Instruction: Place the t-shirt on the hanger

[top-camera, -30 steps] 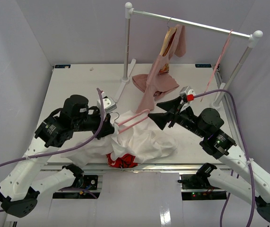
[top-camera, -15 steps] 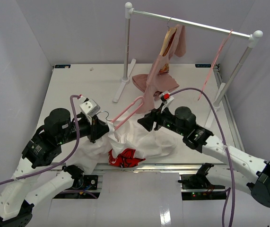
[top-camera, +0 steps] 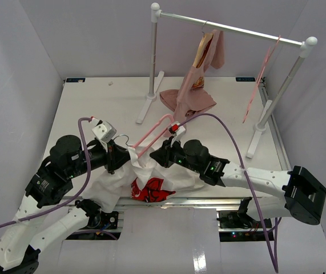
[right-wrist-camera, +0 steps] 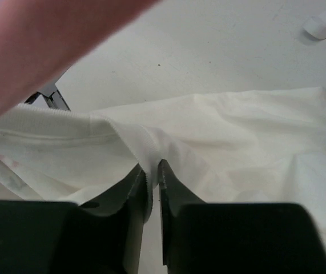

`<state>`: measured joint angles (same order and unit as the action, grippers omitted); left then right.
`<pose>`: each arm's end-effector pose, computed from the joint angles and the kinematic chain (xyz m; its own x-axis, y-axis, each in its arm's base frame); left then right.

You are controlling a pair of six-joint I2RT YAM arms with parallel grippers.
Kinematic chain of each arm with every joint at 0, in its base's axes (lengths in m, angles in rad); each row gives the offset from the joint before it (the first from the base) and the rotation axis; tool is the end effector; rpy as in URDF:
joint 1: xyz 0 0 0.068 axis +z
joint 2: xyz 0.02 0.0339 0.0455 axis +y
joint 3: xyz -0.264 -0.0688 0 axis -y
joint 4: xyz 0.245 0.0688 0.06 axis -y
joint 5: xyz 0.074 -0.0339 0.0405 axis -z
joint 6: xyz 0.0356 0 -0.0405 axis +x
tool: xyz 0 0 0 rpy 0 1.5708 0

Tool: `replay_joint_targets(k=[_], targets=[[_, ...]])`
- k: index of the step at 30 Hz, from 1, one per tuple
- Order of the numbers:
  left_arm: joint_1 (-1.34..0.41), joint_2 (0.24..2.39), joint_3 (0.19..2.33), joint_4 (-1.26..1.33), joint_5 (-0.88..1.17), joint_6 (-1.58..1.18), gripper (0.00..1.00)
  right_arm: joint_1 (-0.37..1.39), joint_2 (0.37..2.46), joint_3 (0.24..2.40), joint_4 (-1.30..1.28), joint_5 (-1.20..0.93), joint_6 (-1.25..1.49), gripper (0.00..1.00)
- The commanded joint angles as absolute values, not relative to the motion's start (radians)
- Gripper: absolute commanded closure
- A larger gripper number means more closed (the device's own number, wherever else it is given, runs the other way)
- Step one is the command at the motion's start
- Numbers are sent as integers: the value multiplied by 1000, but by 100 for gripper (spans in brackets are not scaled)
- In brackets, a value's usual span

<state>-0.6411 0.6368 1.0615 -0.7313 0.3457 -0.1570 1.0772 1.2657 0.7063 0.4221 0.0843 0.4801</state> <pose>0.0799 -0.0747 0.3937 -0.3674 0.0906 -0.9256 0.7737 0.5821 -0.2501 0.1394 0.2528 0.2712 -0.4446 0.1451 -0.8839 -0.7133 0.5396 0.4473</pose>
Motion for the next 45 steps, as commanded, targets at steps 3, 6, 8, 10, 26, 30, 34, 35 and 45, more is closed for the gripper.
replay_joint_targets(k=[3,6,8,10,26,30,34,35,45], targets=[[-641,632,1110,-750,354,-126,100,1077,1177,709,403,320,474,92],[-641,625,1118,-813,401,-77,100,1002,1096,731,301,385,452,92],[-641,621,1122,-833,435,-53,100,931,1049,767,227,361,454,92],[-641,632,1130,-849,454,-30,100,861,1009,805,157,343,441,92],[-641,843,1135,-883,279,109,100,760,1074,1134,-224,7,229,92],[-641,858,1121,-849,386,107,100,863,1126,1180,-347,-112,167,92],[-641,867,1072,-821,428,99,100,976,1127,1220,-398,-110,141,92],[-641,870,1061,-815,430,97,100,984,1123,1223,-403,-122,151,92],[-641,859,989,-749,537,101,100,1030,1068,1226,-445,-182,103,71]])
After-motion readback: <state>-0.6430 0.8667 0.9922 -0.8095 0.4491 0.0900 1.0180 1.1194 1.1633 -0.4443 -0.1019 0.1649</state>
